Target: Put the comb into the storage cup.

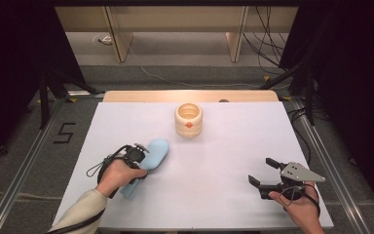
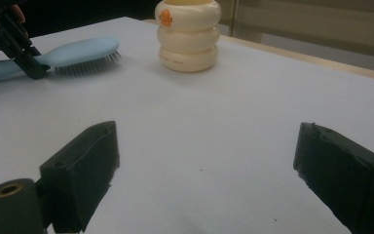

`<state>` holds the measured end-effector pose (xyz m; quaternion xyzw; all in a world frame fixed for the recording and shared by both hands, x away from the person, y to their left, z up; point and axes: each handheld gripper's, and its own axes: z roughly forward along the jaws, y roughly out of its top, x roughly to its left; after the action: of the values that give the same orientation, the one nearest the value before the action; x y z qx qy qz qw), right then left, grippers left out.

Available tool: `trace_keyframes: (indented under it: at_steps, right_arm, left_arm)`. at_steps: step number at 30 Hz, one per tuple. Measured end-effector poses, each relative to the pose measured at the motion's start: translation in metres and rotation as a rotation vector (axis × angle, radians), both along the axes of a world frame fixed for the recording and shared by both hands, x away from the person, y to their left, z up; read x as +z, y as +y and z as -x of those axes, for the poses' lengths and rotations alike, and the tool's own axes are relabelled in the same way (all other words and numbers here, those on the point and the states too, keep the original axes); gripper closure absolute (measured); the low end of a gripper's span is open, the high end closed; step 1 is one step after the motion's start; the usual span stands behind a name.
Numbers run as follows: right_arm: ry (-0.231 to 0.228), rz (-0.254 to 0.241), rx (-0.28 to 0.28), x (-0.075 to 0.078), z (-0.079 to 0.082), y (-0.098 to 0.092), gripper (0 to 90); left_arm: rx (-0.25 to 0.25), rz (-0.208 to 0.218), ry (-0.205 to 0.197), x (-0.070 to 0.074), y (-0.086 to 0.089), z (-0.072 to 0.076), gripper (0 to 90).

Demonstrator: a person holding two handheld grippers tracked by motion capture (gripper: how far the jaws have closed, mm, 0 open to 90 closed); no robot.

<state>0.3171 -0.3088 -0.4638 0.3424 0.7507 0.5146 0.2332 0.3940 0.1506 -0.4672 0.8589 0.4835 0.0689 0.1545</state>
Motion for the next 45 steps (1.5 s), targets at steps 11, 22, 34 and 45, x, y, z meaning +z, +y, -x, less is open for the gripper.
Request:
trace_keyframes:
  at_steps: [11, 22, 34, 45]
  right_arm:
    - [0.001, 0.000, -0.001, -0.0001, -0.0001, -0.0001, 10.5]
    - [0.005, 0.006, 0.000, -0.0005, -0.0002, -0.0003, 10.6]
    - [0.001, 0.004, 0.001, -0.0003, -0.0002, -0.0004, 10.6]
    - [0.001, 0.002, 0.000, -0.0002, -0.0002, -0.0005, 10.6]
  left_arm:
    - [0.003, -0.001, -0.013, -0.0004, -0.0006, 0.0015, 69.1]
    - [-0.012, 0.001, -0.031, -0.0009, -0.0001, 0.0029, 69.2]
    - [-0.020, 0.017, -0.065, -0.0015, 0.0024, 0.0046, 69.4]
    - [-0.029, 0.018, -0.100, 0.0015, 0.0020, 0.0079, 69.5]
